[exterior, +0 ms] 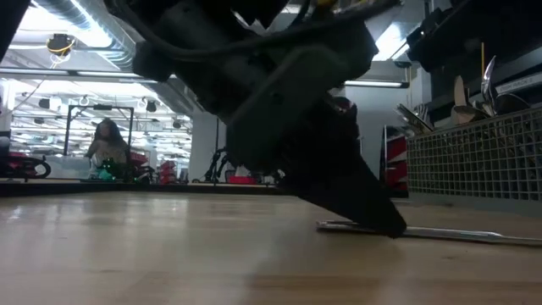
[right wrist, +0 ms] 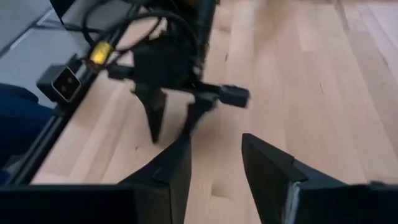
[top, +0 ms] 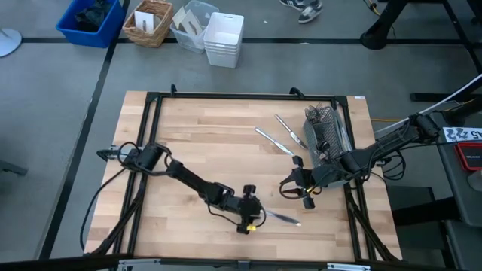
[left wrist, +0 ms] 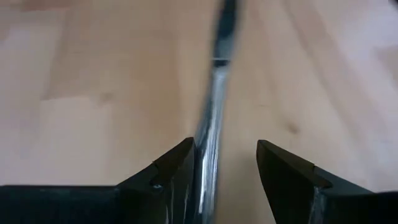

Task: Sort silverware
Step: Put the bottom knife into the middle section of the utensil holder

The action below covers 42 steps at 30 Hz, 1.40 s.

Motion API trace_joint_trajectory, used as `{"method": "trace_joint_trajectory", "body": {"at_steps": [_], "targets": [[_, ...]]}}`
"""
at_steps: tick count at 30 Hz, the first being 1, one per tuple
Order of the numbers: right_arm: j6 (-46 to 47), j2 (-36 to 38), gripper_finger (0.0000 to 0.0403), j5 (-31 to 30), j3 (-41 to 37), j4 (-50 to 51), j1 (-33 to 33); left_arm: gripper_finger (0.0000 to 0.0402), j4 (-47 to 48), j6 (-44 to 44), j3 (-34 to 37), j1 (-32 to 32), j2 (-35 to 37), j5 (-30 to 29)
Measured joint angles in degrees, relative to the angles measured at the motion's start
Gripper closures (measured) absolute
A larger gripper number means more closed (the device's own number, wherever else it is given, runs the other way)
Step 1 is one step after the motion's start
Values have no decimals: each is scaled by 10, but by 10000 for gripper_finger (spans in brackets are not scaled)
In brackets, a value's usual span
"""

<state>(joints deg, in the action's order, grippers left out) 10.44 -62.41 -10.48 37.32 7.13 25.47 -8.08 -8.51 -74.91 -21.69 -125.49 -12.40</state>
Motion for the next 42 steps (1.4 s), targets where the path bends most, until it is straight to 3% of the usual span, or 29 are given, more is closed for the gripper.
{"method": "trace_joint_trajectory", "body": {"at_steps": [12,22,27,36,42], "targets": [[0,0,258,12,0,-15,0,260,90,6,-2,30,3,-3],[47,-29,258,89,0,-37,1,272,173,-15,-2,63,19,1],[47,-41,258,90,0,-41,0,278,231,-46,-5,79,24,42],[51,-51,258,90,1,-43,1,343,221,-61,-8,89,24,69],[73,-81,258,99,0,-41,0,334,263,-77,-34,109,21,91]]}}
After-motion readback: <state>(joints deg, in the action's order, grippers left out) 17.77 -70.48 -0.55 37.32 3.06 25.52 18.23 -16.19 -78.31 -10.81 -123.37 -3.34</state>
